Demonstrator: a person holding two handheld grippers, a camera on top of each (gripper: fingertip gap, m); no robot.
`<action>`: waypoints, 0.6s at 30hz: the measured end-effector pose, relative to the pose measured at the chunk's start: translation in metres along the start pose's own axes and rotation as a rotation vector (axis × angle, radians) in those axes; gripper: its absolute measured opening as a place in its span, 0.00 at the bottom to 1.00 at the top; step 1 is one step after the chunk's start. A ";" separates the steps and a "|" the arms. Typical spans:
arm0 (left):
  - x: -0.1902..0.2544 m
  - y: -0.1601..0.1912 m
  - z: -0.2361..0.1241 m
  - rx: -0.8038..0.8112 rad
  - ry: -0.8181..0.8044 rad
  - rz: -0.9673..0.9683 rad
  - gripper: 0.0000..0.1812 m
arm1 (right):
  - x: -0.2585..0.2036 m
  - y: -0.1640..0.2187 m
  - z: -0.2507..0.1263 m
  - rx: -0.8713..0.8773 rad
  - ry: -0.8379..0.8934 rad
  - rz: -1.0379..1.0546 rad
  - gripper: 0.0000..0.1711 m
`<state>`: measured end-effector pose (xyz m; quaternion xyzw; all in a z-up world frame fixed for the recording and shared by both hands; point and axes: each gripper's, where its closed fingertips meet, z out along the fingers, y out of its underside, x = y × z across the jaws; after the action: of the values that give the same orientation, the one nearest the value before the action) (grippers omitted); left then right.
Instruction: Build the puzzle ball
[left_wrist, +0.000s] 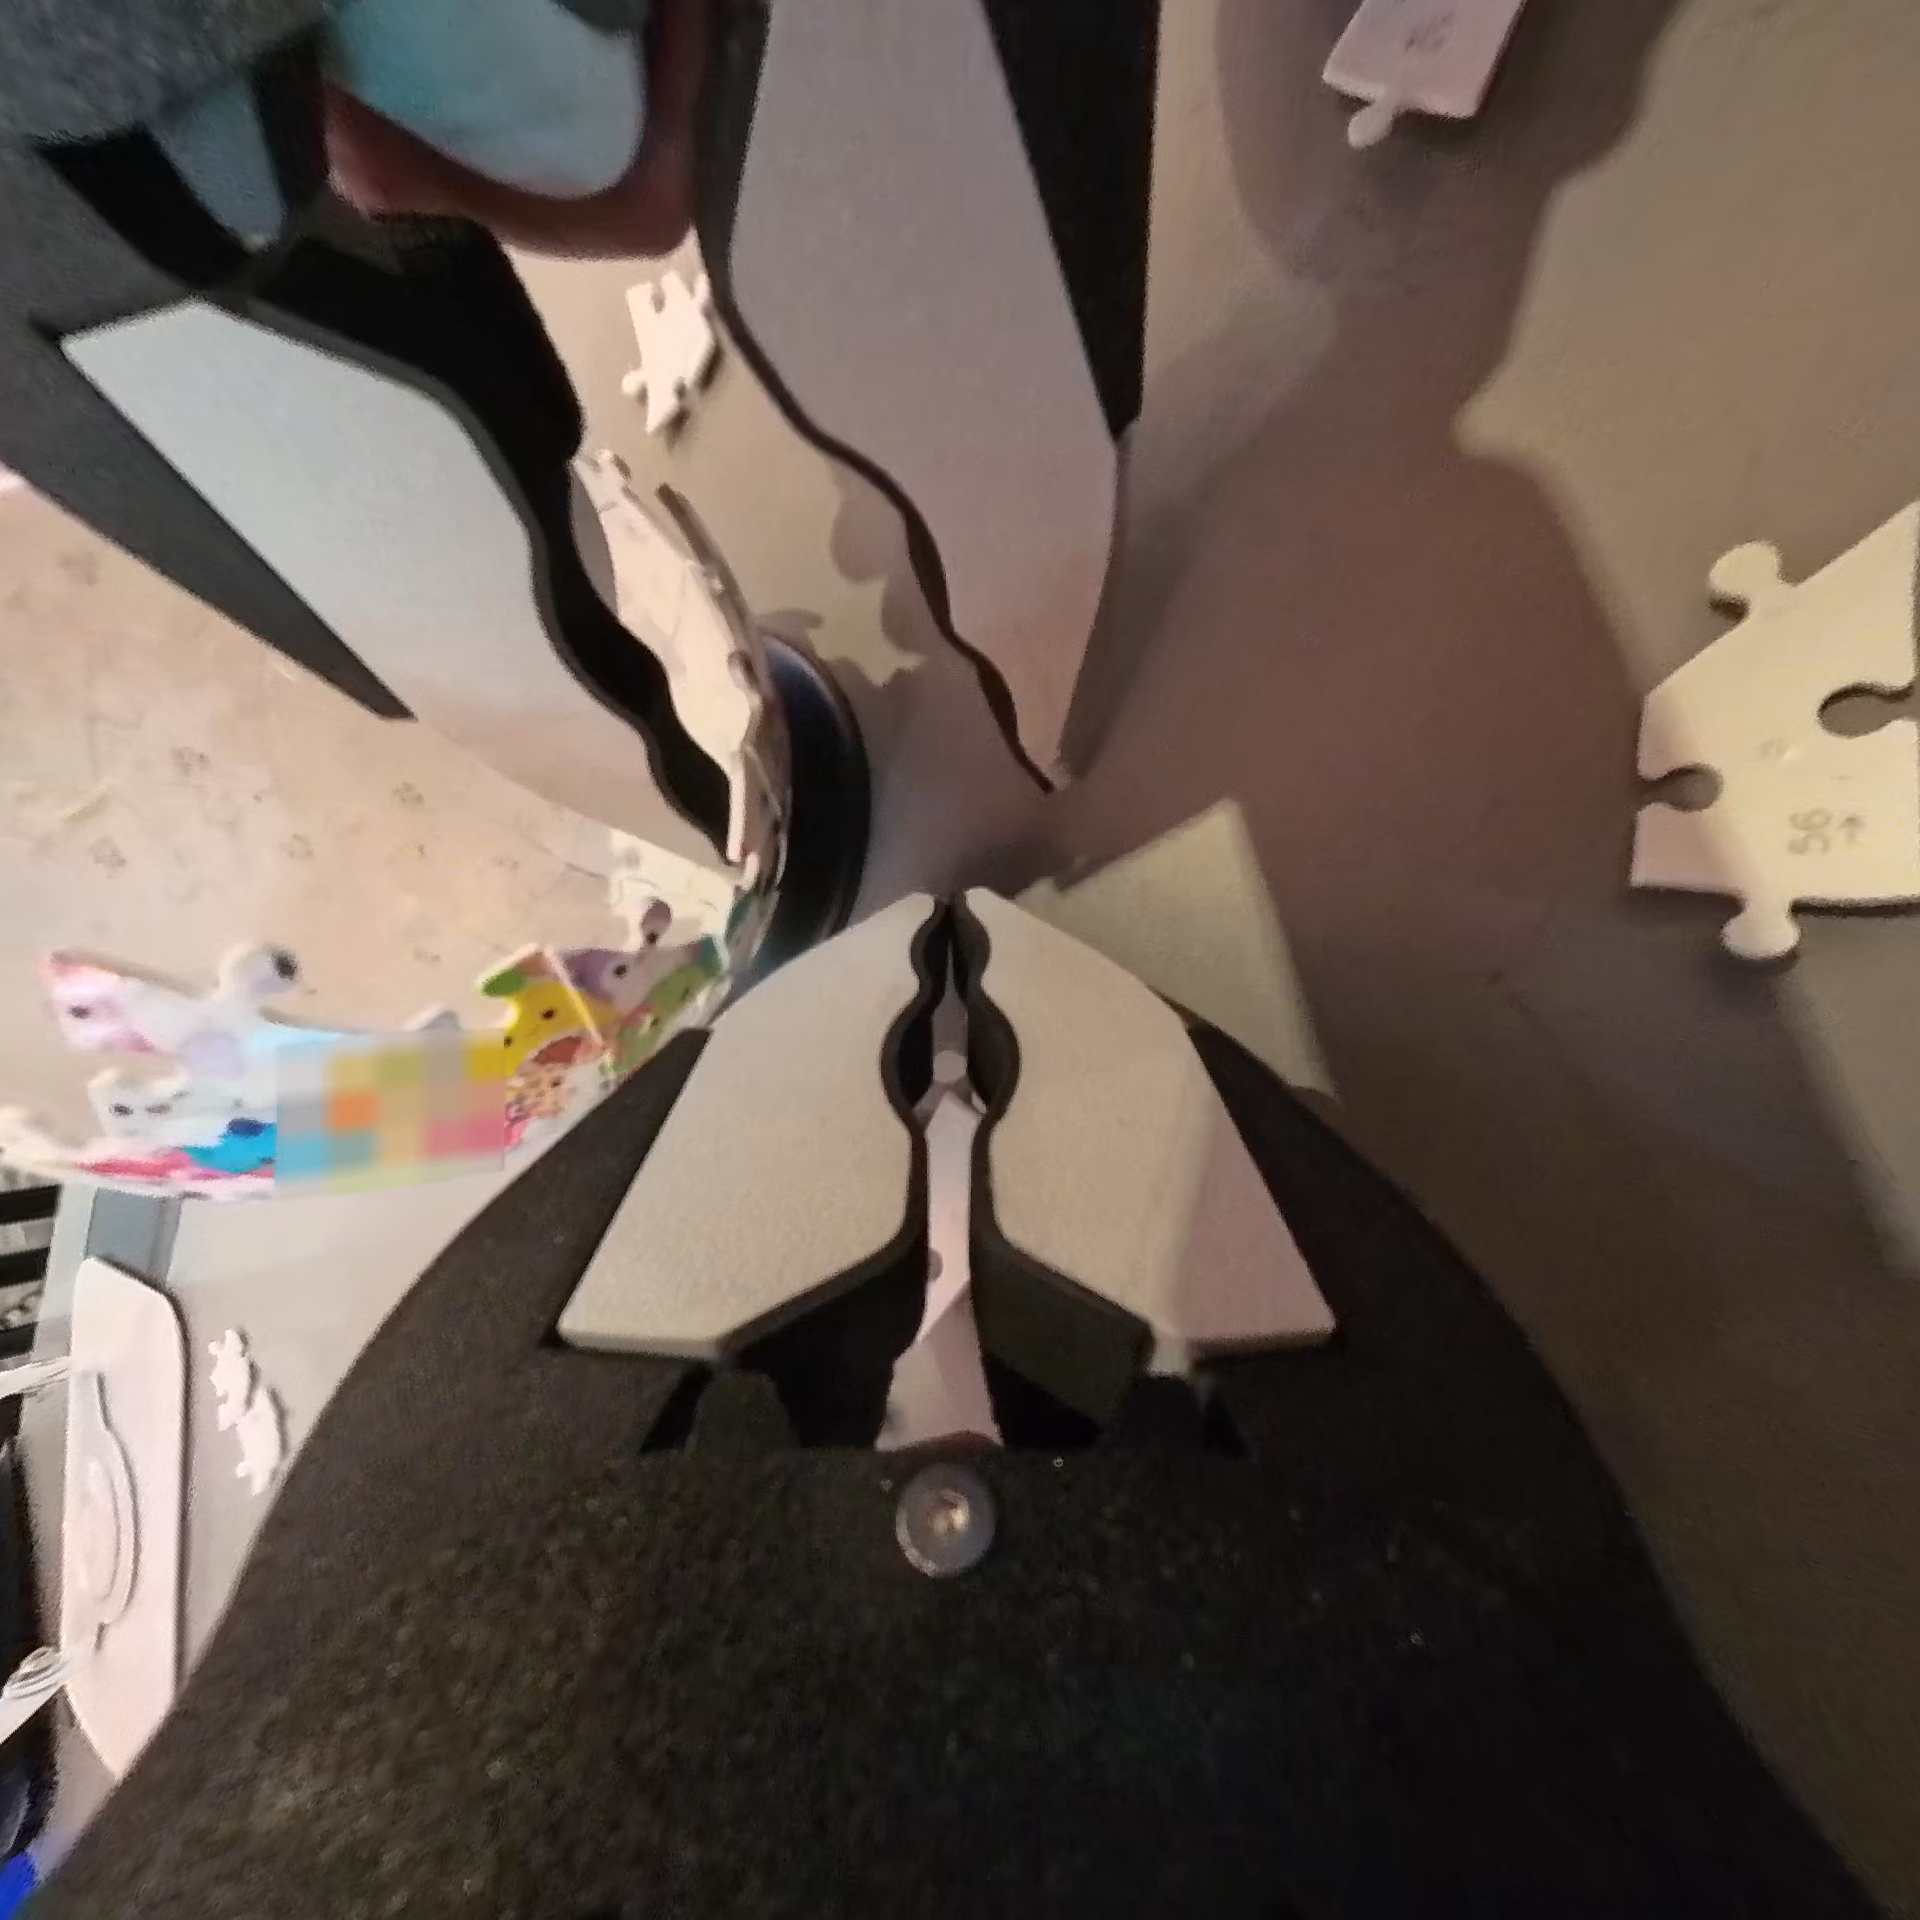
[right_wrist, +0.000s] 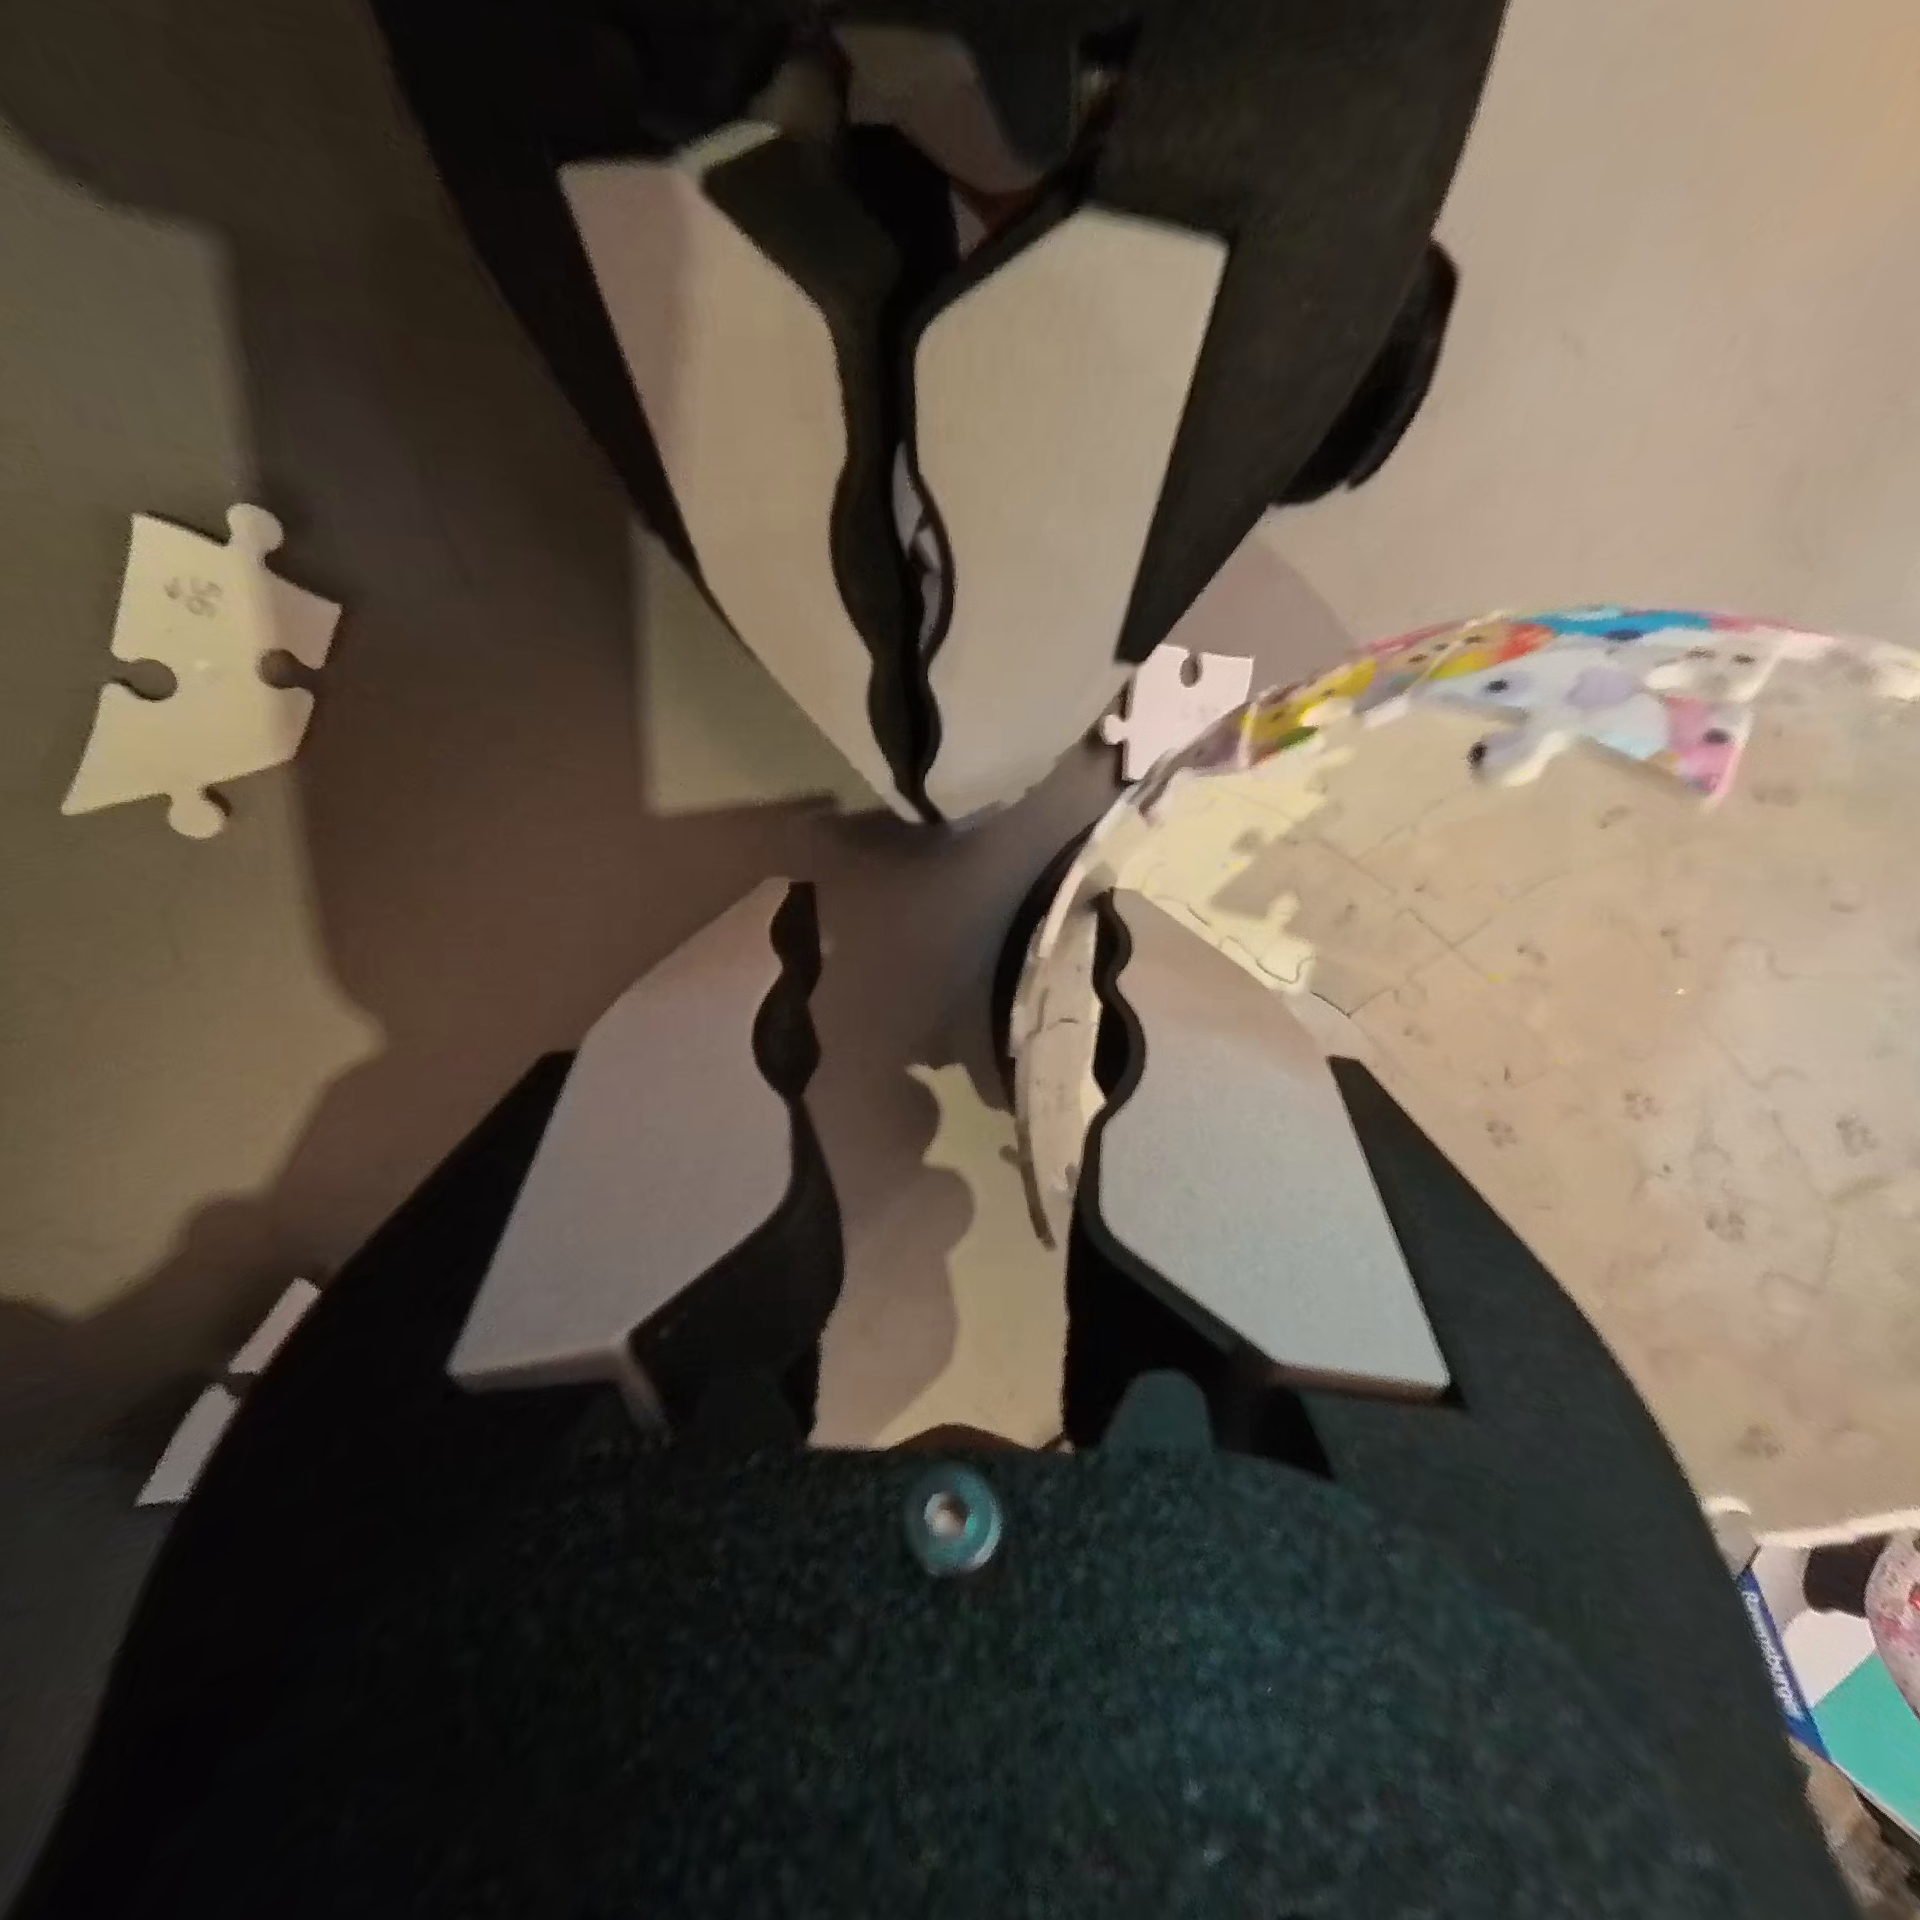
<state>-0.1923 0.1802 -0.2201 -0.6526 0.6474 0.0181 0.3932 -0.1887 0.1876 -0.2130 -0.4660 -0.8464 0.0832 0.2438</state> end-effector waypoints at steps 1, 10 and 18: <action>0.000 0.002 -0.001 0.000 0.001 0.007 0.00 | 0.000 0.001 -0.001 -0.004 -0.001 0.001 0.30; -0.010 0.012 -0.017 0.028 -0.059 0.070 0.00 | 0.000 -0.009 0.000 0.044 0.012 0.001 0.31; -0.017 0.018 -0.021 0.019 -0.089 0.071 0.00 | 0.001 -0.003 0.004 0.000 -0.001 0.024 0.29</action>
<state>-0.2206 0.1859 -0.2054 -0.6242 0.6521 0.0549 0.4268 -0.1937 0.1872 -0.2153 -0.4763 -0.8409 0.0862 0.2423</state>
